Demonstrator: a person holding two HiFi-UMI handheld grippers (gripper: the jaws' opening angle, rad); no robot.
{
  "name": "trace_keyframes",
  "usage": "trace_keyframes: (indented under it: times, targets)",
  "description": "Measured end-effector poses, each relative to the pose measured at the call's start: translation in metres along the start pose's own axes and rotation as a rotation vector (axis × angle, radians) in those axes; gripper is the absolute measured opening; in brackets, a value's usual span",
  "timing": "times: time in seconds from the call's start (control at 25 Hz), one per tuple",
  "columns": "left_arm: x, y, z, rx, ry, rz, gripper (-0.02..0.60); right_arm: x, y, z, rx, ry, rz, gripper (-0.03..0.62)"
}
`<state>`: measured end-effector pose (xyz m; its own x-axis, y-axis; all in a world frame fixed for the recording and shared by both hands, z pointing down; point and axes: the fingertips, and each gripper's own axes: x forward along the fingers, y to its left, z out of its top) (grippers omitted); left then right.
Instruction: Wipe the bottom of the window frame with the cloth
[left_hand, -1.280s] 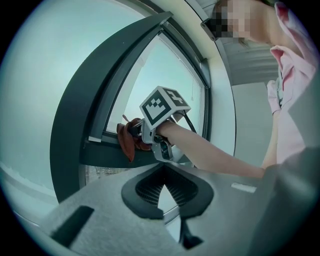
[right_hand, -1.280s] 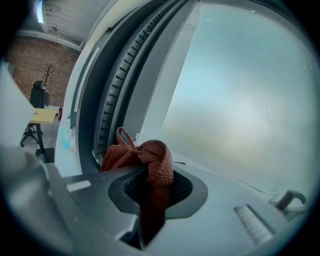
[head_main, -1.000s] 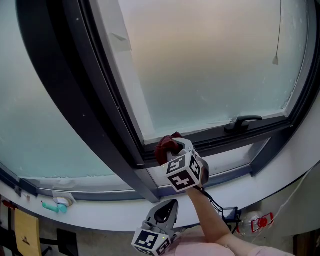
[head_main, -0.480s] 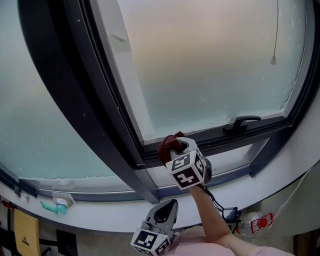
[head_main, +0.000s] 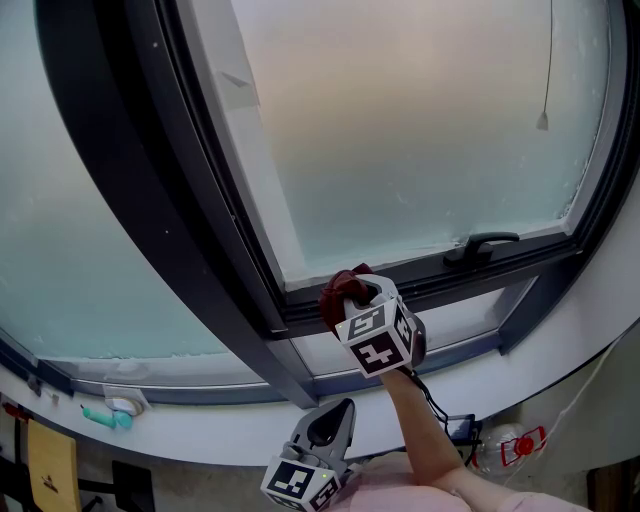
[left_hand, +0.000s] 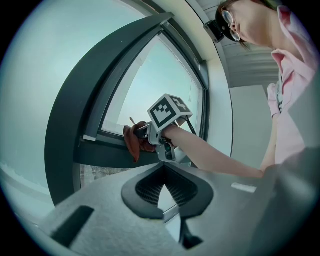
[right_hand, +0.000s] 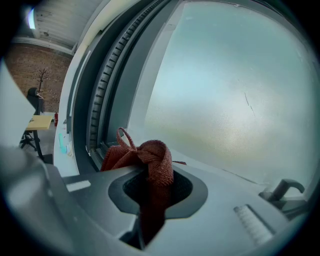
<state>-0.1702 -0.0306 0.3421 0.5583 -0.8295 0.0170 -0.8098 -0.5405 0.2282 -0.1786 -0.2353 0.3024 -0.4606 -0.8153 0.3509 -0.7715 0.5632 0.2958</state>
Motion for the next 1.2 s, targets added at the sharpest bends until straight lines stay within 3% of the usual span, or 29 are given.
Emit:
trace_keyframes:
  times: [1.2]
  targets:
    - [0.010,-0.006,-0.002,-0.004,0.000,-0.004,-0.003,-0.008,-0.030,-0.012,0.070,-0.012,-0.011,0.052]
